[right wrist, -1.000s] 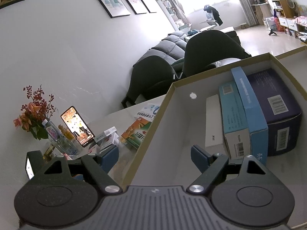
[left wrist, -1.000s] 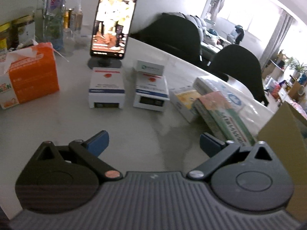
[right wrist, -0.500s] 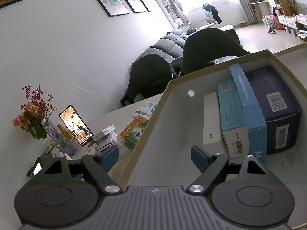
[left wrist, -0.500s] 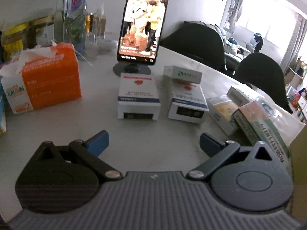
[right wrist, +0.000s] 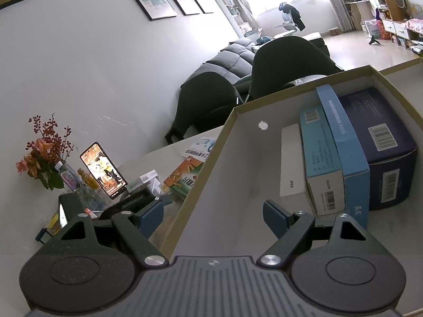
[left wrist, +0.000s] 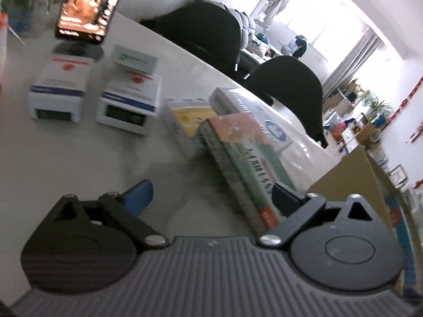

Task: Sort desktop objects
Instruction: 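Lower the left tool onto the green-and-white medicine box and close, then lift the green-and-white medicine box off the table with the left tool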

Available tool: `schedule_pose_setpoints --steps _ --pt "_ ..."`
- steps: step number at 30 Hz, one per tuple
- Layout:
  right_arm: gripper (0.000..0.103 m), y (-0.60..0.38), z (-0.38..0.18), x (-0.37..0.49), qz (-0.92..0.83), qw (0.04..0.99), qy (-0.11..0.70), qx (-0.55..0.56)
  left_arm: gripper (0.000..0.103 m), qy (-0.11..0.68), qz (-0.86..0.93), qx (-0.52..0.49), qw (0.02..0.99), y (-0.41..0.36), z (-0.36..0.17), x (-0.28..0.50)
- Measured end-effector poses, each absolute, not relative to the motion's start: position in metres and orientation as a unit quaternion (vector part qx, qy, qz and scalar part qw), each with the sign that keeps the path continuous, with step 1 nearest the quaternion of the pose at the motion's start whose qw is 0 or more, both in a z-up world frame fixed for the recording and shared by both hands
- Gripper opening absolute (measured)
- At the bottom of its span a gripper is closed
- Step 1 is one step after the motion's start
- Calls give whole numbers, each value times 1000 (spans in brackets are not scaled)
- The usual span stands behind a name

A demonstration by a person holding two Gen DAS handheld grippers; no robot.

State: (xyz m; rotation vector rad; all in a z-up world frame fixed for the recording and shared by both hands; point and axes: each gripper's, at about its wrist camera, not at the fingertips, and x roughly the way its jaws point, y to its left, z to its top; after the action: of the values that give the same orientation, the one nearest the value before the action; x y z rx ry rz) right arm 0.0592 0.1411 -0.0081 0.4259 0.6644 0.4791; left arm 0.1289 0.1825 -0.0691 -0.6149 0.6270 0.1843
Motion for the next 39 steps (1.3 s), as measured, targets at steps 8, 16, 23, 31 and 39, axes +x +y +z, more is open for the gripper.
schedule_pose_setpoints --steps 8,16,23,31,39 --pt "85 139 -9 60 231 895 321 208 85 296 67 -334 892 173 -76 147" --pt "85 139 -10 61 232 893 323 210 77 294 42 -393 870 176 -81 158" --pt "85 139 -10 61 230 893 323 211 48 295 47 -416 859 175 -87 160" --pt "85 140 -8 59 231 894 322 209 30 308 43 -435 845 179 -90 155" --pt "85 143 -3 54 235 896 317 203 28 326 39 -437 837 180 -84 148"
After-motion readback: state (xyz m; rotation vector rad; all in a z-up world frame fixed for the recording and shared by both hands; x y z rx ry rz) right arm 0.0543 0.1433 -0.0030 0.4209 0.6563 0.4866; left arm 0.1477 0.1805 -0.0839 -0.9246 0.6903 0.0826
